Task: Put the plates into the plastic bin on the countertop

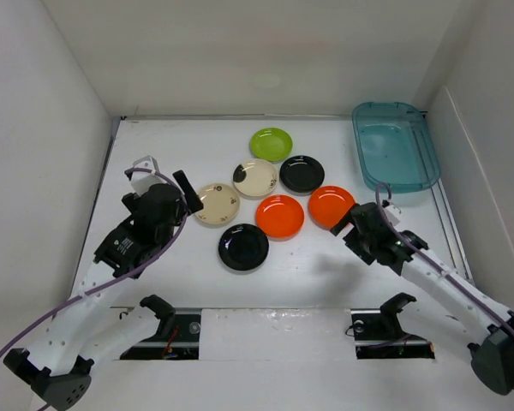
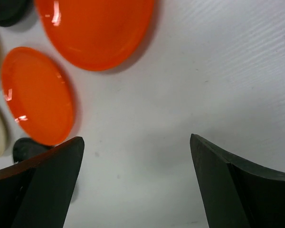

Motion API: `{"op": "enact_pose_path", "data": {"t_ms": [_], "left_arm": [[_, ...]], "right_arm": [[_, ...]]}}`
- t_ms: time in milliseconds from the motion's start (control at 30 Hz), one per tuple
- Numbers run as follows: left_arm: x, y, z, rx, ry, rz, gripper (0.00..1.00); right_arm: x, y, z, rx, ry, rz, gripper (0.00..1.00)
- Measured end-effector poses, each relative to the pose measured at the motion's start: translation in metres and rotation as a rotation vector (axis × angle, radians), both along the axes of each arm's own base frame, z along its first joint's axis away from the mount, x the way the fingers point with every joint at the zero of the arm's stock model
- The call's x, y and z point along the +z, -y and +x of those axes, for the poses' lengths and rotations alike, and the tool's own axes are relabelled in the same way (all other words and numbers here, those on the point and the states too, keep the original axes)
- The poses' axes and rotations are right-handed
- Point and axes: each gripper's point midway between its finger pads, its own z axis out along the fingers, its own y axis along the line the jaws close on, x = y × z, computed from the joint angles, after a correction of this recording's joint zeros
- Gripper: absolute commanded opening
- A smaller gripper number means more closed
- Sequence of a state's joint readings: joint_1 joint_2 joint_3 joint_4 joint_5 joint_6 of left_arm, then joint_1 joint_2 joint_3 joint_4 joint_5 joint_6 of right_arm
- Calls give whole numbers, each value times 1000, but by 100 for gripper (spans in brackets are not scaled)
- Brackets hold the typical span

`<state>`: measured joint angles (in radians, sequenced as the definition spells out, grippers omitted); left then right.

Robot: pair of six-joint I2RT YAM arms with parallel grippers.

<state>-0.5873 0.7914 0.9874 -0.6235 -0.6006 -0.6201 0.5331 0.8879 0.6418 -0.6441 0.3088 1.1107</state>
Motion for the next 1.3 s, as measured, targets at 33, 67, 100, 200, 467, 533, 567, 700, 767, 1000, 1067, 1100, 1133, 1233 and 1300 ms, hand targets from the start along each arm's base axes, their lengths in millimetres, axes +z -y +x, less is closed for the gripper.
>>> {"op": "enact_pose_path", "data": {"t_ms": [33, 67, 100, 200, 467, 533, 567, 700, 767, 1000, 1067, 1100, 1133, 1233, 1300], "left_arm": [[1, 1, 0, -9, 3, -3, 100], [1, 3, 1, -20, 6, -7, 100], [1, 5, 0, -30, 8, -10, 100], [1, 9, 0, -60, 10, -17, 100], [4, 22, 0, -132, 16, -31, 100], [4, 23, 0, -141, 17, -33, 100], [4, 24, 0, -144, 18, -35, 100], [4, 25, -2, -162, 23, -42, 100], [4, 26, -3, -169, 26, -43, 100], [7, 27, -4, -178, 38, -50, 100], [8, 27, -4, -179, 40, -52, 100], [8, 27, -5, -179, 42, -53, 100], [9, 27, -5, -180, 43, -54, 100], [10, 26, -6, -180, 48, -57, 100], [12, 25, -7, -180, 55, -60, 100]], "right_arm": [[-16, 1, -1, -17, -34, 1, 98], [-26, 3, -1, -34, -52, 2, 98], [-34, 5, -1, -53, -64, 11, 97], [-40, 10, 10, -108, -57, 32, 97], [-55, 26, 42, -212, -46, -8, 88], [-60, 29, 49, -228, -59, -23, 83], [-63, 30, 53, -235, -66, -30, 79], [-70, 31, 66, -253, -74, -43, 70], [-72, 31, 72, -256, -75, -46, 65], [-72, 25, 87, -252, -77, -50, 61], [-71, 23, 91, -248, -83, -54, 60], [-70, 21, 96, -246, -84, -57, 59], [-69, 21, 99, -245, -85, -58, 57], [-70, 22, 102, -242, -99, -71, 44], [-71, 22, 103, -240, -105, -74, 44]]}}
